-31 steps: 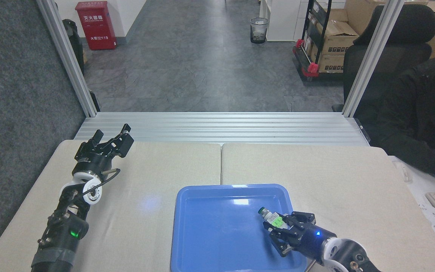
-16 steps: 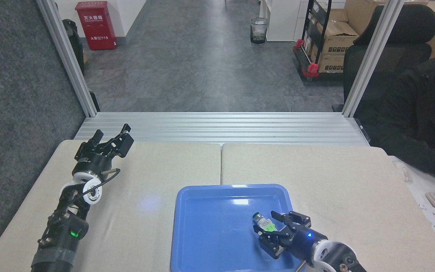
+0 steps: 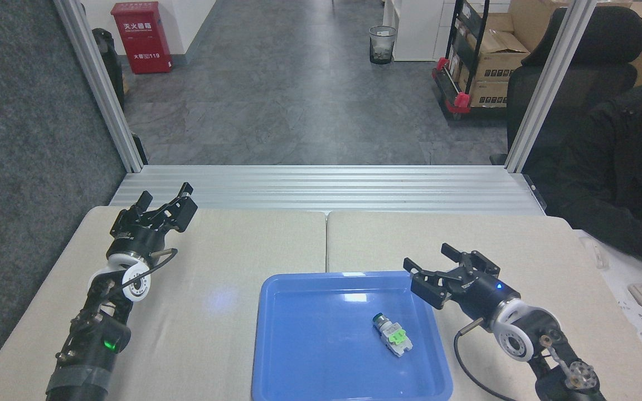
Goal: Pick up switch part and place in tray
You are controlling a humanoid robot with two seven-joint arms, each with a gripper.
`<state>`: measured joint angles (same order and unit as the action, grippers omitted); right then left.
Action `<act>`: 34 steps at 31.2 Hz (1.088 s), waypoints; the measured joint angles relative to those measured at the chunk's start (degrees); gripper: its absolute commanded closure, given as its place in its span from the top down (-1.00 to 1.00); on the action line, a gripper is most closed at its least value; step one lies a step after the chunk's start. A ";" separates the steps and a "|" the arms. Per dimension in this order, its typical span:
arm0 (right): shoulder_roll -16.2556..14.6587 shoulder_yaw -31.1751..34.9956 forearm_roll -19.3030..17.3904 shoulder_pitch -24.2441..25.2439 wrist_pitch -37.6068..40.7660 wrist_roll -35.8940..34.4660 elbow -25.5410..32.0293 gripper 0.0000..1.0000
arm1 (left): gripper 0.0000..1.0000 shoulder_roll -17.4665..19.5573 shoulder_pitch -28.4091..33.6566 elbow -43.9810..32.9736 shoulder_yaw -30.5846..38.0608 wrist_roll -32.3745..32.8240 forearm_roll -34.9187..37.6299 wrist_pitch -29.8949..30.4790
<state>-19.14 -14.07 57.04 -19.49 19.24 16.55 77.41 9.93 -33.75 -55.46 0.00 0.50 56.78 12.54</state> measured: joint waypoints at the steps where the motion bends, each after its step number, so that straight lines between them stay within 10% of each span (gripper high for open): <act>1: -0.16 0.99 -0.15 -0.34 -0.08 -0.10 -0.24 0.95 | 1.00 0.00 0.00 0.00 0.00 0.00 0.00 0.00; 34: -7.65 17.59 -1.63 -3.37 -3.90 -4.42 -10.56 0.96 | 1.00 0.00 0.00 0.00 0.00 -0.06 0.00 0.00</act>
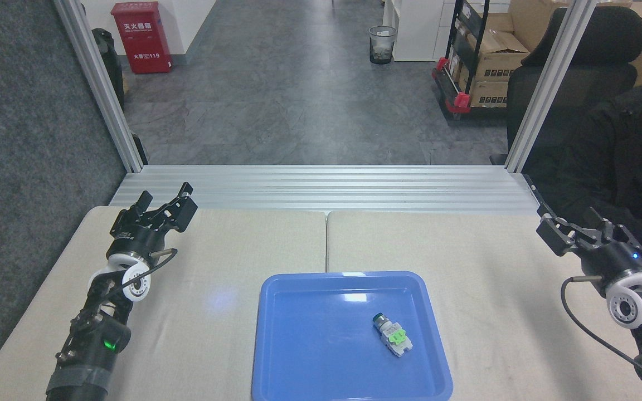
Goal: Pick up switch part and place in tray
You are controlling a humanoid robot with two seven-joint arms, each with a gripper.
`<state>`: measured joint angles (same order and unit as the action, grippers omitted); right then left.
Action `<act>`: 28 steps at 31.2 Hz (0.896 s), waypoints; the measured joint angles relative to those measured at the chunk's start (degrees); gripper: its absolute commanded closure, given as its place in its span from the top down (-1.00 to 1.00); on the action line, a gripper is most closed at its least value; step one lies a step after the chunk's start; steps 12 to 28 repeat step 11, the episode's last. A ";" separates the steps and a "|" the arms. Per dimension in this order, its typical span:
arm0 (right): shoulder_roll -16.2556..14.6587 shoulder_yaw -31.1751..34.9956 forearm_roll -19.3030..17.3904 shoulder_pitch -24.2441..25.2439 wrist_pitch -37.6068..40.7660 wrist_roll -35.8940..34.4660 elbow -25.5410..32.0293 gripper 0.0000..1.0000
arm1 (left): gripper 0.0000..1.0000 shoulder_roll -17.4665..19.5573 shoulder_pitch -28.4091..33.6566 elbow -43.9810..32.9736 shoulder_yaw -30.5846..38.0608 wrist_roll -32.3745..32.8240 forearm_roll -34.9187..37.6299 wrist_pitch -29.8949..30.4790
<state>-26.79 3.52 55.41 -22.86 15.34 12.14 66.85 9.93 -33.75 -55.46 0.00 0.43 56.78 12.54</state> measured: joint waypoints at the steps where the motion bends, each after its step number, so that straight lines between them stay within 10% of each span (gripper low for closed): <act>1: -0.01 0.14 0.00 0.00 -0.17 0.00 -0.16 0.96 | 1.00 0.00 0.00 0.00 0.00 0.00 0.00 0.00; 28: -0.21 1.19 -0.04 -0.08 -1.17 -0.06 -1.33 0.97 | 1.00 0.00 0.00 0.00 0.00 0.00 0.00 0.00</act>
